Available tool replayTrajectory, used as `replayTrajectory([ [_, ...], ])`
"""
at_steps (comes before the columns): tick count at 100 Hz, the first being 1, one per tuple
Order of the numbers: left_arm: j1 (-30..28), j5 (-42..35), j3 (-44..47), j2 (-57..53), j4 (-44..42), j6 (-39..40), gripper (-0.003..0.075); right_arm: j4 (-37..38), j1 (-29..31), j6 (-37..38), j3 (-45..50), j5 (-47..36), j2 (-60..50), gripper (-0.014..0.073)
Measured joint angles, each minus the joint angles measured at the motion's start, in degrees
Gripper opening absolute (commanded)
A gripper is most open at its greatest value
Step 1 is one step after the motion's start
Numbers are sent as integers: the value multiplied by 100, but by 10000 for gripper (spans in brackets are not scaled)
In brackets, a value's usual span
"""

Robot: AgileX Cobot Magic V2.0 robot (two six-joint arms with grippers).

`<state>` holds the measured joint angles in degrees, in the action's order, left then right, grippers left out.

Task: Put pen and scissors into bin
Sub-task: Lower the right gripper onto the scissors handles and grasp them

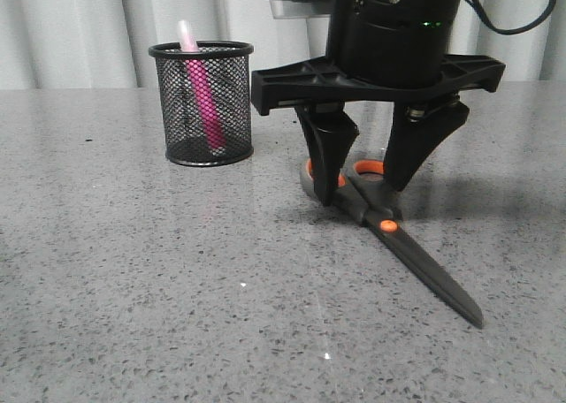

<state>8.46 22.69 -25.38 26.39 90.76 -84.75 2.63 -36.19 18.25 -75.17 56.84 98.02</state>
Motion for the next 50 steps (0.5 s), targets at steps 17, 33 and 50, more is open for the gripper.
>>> replayTrajectory([
  [17,0,5,0,0,0,0,62,13,0,0,-11,40,3,409],
  [33,0,14,0,0,0,0,62,38,0,0,14,-48,-108,409],
  [50,0,97,0,0,0,0,62,72,0,0,104,-113,-359,409],
])
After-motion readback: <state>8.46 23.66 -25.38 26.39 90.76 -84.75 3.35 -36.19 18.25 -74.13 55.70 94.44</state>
